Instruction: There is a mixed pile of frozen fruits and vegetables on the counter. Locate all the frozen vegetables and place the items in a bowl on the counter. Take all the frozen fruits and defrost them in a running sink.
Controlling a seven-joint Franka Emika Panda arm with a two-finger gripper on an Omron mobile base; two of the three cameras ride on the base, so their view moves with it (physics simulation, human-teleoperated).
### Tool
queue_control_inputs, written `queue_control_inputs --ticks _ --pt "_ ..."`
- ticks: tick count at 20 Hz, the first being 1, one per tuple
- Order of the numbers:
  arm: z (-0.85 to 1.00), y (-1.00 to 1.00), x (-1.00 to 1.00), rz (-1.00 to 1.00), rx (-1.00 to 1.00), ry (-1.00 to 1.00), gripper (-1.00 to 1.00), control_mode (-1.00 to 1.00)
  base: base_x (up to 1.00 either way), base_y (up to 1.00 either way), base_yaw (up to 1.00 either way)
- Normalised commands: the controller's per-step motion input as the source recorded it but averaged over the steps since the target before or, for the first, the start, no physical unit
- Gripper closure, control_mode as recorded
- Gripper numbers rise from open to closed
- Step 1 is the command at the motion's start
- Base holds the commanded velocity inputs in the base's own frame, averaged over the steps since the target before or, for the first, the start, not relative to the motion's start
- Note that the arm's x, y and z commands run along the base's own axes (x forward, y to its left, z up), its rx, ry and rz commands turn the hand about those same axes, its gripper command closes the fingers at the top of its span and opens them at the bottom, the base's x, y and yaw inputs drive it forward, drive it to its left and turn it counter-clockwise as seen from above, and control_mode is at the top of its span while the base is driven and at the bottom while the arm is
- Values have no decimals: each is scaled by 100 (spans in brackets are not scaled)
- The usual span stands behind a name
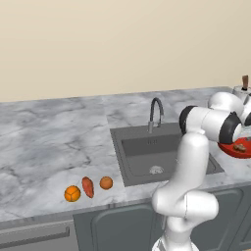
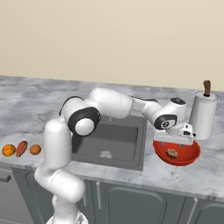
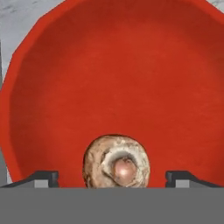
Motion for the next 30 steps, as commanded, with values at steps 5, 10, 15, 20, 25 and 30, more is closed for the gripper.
queue_control_inputs --ticks 5,10,15,20,25,30 --pt "54 14 -52 -4 0 -10 -100 -100 0 0 0" --pt "56 57 -94 -1 0 -17 -100 -100 0 0 0" --pt "10 97 -41 -1 -6 -12 -100 -100 0 0 0" --pt "11 100 0 1 -16 16 -100 -100 0 0 0" --pt "4 100 -10 3 -1 14 -100 -100 0 0 0" --pt "0 97 -17 0 19 5 -100 -100 0 0 0"
